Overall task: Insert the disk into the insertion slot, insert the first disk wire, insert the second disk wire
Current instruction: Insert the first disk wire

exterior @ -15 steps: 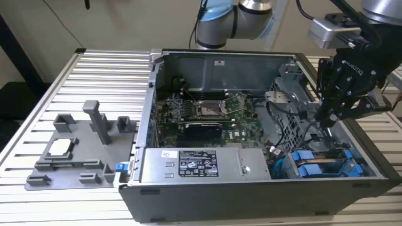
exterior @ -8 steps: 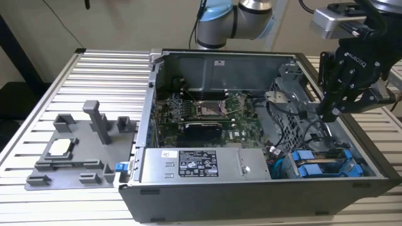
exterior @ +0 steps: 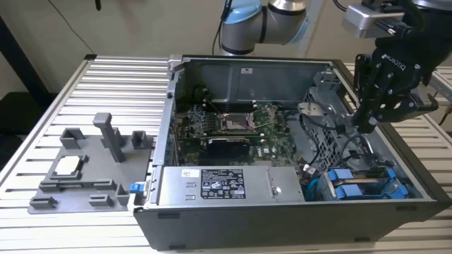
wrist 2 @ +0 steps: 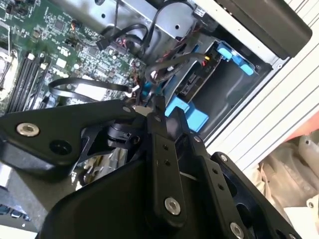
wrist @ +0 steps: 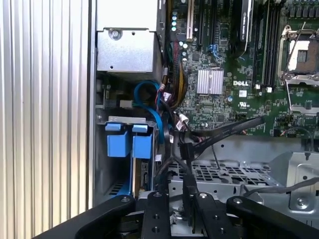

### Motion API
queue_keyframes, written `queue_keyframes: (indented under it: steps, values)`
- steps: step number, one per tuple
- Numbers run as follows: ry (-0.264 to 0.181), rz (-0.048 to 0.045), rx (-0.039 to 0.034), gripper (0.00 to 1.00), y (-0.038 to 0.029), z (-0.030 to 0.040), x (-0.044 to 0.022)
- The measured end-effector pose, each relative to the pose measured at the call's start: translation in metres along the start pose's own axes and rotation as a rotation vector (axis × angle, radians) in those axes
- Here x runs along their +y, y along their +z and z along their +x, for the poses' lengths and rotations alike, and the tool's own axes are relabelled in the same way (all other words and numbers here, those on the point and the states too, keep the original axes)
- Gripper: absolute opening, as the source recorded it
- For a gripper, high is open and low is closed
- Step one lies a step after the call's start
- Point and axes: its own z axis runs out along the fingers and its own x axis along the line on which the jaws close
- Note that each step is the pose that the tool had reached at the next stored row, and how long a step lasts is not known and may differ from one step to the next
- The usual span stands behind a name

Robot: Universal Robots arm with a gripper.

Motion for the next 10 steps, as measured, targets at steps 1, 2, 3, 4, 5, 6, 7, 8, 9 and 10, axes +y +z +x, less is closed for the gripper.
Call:
queue_keyframes:
  steps: [1,2,3,4,5,6,7,8,9,10]
  values:
    - [0.0,0.0001,0.0025,0.27,-0.0001,-0.0029,0.0013]
    - [0.0,0.0002,0.0055,0.27,-0.0003,-0.0059,0.0024]
    - [0.0,0.0002,0.0088,0.27,-0.0004,-0.0089,0.0035]
    - [0.0,0.0002,0.0123,0.27,-0.0005,-0.0118,0.0046]
    - [0.0,0.0004,0.0165,0.27,-0.0007,-0.0144,0.0059]
    - [0.0,0.0005,0.0204,0.27,-0.0007,-0.0166,0.0073]
    - [0.0,0.0008,0.024,0.27,-0.0008,-0.0183,0.0087]
    - [0.0,0.001,0.0269,0.27,-0.0008,-0.0198,0.0102]
    - [0.0,0.0013,0.0295,0.27,-0.0008,-0.021,0.0118]
    - [0.0,0.0016,0.0319,0.27,-0.0007,-0.0216,0.0134]
